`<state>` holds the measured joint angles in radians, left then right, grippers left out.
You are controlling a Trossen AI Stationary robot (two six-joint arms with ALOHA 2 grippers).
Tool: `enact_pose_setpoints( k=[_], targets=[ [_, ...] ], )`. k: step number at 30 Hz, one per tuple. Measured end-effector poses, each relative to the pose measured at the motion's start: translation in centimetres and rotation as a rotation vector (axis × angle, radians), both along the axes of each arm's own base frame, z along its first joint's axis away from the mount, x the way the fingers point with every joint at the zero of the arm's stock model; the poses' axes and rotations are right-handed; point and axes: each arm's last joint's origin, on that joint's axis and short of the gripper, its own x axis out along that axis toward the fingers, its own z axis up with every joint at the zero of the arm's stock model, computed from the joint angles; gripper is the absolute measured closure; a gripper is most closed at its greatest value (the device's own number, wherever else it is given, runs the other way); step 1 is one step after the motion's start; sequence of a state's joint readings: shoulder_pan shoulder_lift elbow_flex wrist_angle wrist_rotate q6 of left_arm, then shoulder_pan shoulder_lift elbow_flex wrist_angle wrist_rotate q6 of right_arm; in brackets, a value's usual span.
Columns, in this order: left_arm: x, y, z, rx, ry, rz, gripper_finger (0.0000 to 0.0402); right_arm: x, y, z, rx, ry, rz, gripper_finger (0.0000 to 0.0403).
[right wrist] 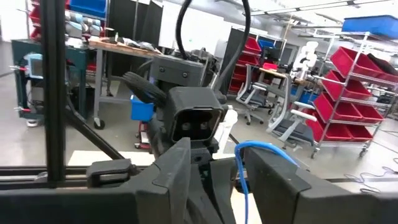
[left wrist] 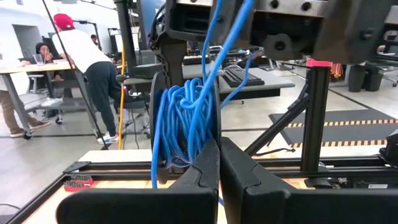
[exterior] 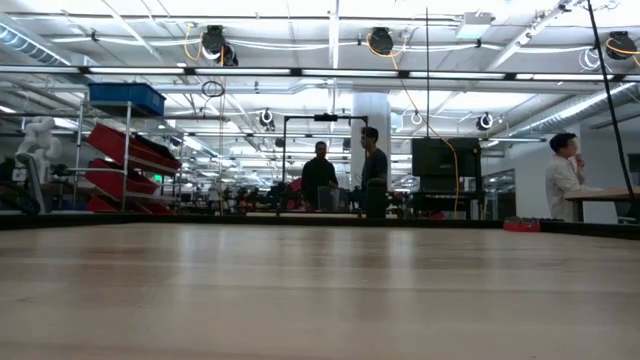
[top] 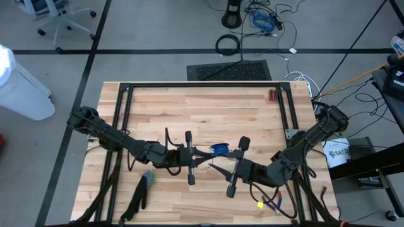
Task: Coil cords
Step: Coil the blue wire onto the black spool
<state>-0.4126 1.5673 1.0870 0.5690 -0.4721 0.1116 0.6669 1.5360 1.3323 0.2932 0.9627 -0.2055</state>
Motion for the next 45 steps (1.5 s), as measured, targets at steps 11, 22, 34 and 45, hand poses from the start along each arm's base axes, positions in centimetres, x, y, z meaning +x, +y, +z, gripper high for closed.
enact_pose_setpoints(
  k=[11, 22, 34, 45],
  targets=[
    [0.0, 0.0, 0.0, 0.000, 0.000, 0.001, 0.0401, 0.1, 0.1, -0.2, 0.074, -0.008, 0.071, 0.0257],
    [0.0, 0.0, 0.0, 0.001, 0.001, 0.002, 0.0401, -1.1, 1.1, -0.8, 0.046, 0.051, 0.009, 0.0257],
    [0.0, 0.0, 0.0, 0.000, -0.001, 0.001, 0.0401, -1.2, 0.9, -1.7, 0.057, 0.094, -0.101, 0.0257],
    [0.0, 0.0, 0.0, 0.000, -0.001, 0.001, 0.0402, -2.7, 1.4, -0.7, 0.088, 0.067, -0.071, 0.0257]
  ],
)
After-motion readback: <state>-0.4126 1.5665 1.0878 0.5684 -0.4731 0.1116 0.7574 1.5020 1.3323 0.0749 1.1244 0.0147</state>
